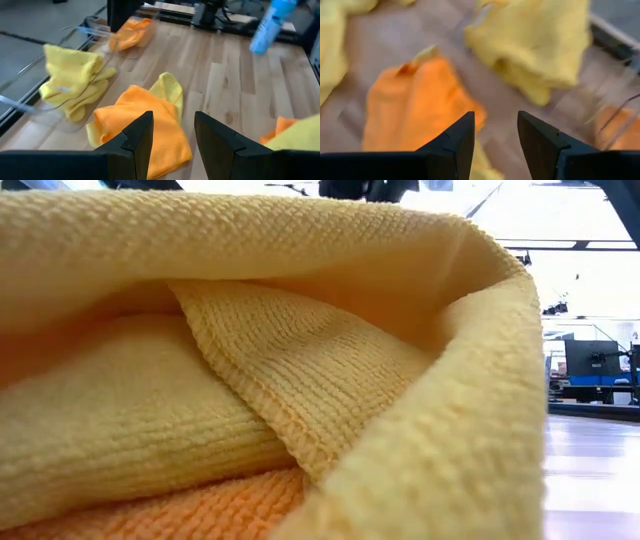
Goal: Sort microfiber towel by color & place in baskets
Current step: Put the yellow microfiber cloth into the left transparent bin
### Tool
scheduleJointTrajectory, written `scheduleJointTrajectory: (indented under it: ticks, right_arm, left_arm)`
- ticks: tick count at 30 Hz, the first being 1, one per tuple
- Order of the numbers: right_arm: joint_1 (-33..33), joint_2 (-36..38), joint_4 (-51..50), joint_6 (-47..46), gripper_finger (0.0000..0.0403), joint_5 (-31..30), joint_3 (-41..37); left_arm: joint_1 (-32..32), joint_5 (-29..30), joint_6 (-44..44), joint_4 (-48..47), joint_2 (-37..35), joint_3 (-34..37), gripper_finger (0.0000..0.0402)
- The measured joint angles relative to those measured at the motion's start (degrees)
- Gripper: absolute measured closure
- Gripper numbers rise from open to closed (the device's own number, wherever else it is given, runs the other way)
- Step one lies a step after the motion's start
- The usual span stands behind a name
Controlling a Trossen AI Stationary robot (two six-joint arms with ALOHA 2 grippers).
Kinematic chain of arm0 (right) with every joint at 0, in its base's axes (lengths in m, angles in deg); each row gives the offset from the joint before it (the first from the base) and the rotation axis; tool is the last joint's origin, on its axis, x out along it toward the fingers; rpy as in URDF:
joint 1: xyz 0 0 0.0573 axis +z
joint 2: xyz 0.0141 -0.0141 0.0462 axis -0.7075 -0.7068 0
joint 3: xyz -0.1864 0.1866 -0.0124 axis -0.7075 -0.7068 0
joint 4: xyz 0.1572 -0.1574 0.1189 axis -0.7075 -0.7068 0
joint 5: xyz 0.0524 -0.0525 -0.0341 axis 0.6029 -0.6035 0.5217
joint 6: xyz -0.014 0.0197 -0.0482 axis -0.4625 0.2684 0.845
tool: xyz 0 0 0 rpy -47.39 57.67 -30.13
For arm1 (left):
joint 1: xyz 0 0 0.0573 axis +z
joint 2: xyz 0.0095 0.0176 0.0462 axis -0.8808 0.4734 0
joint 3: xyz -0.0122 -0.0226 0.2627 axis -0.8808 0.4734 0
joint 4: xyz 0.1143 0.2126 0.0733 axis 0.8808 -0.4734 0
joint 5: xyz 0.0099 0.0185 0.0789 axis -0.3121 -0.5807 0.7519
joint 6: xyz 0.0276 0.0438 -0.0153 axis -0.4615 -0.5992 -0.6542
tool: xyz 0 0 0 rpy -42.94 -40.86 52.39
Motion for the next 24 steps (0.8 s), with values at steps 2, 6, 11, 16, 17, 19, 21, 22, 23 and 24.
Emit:
scheduleJointTrajectory:
  ticks: [2,6,11,16,17,19,21,22,23,24]
  right_arm:
    - [3.4,0.1,-0.3,0.2,0.0258,0.0,0.0]
    - [10.7,0.0,-0.6,0.1,0.0258,-1.1,0.0]
    - [19.8,-0.2,-0.5,2.7,0.027,-4.3,0.0]
    - [26.6,0.3,3.1,4.2,0.0287,-6.5,-2.9]
    - [27.4,0.9,4.6,3.8,0.029,-7.0,-5.5]
    - [28.5,3.0,9.3,1.6,0.0298,-6.7,-11.9]
    - [29.4,6.2,15.2,-1.0,0.0307,-4.3,-19.5]
    - [29.9,8.1,17.5,-2.1,0.0311,-3.2,-23.5]
    - [30.5,10.1,19.6,-3.2,0.0315,-2.1,-27.3]
    - [31.1,12.3,21.5,-4.3,0.0319,-1.4,-30.9]
  left_arm:
    - [-1.0,0.0,-0.8,-0.4,2.5,-0.8,0.0268]
    - [-2.3,0.2,0.0,-0.4,7.5,-2.5,0.0268]
    - [-4.3,0.3,2.8,-1.3,12.4,-5.3,0.0268]
    - [-6.4,3.4,5.2,-6.8,17.7,-11.1,0.0268]
    - [-6.6,4.0,5.8,-8.0,18.8,-12.4,0.0268]
    - [-6.7,4.6,6.6,-9.0,20.9,-14.6,0.0268]
    - [-6.7,4.6,7.6,-10.2,22.8,-16.1,0.0268]
    - [-6.6,4.6,7.8,-9.8,23.7,-16.8,0.0268]
    - [-6.5,4.6,7.8,-9.6,24.4,-17.2,0.0268]
    - [-6.3,4.6,7.8,-9.8,25.1,-17.6,0.0268]
